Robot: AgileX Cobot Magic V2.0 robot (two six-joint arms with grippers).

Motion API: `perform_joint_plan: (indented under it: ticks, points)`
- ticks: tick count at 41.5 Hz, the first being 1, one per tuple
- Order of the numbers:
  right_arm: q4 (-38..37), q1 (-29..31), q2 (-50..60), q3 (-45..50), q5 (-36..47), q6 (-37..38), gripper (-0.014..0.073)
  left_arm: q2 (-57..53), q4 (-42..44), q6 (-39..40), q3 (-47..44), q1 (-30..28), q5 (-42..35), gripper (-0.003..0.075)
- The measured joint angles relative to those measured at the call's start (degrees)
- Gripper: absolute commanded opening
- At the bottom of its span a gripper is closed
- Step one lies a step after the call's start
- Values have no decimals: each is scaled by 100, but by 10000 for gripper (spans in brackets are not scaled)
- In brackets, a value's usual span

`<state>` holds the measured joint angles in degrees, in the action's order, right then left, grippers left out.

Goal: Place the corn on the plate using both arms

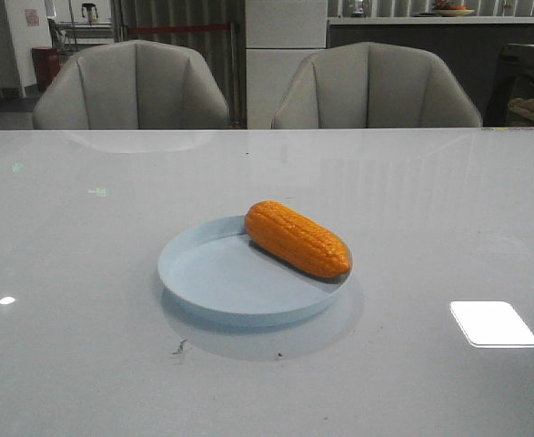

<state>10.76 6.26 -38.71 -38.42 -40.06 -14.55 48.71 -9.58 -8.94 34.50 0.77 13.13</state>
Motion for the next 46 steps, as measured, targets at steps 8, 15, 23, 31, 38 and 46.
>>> perform_joint_plan:
  ticks: [8, 15, 23, 31, 38, 46]
  points:
    - [0, 0, 0, 0, -9, -2, 623, 0, 0, 0, 0, 0, 0, 527]
    - [0, 0, 0, 0, -9, -2, 623, -18, 195, 0, 0, 0, 0, 450]
    - [-3, 0, 0, 0, -9, -2, 623, -691, 297, 0, -194, 23, 15, 120]
    - [-3, 0, 0, 0, -9, -12, 623, -1838, 310, 0, -761, 23, -40, 97]
    - [-13, 0, 0, 0, -9, -12, 623, -2969, 310, 0, -1511, 23, -50, 97]
    - [-13, 0, 0, 0, -9, -12, 623, -4257, 310, 0, -2293, 23, -95, 97]
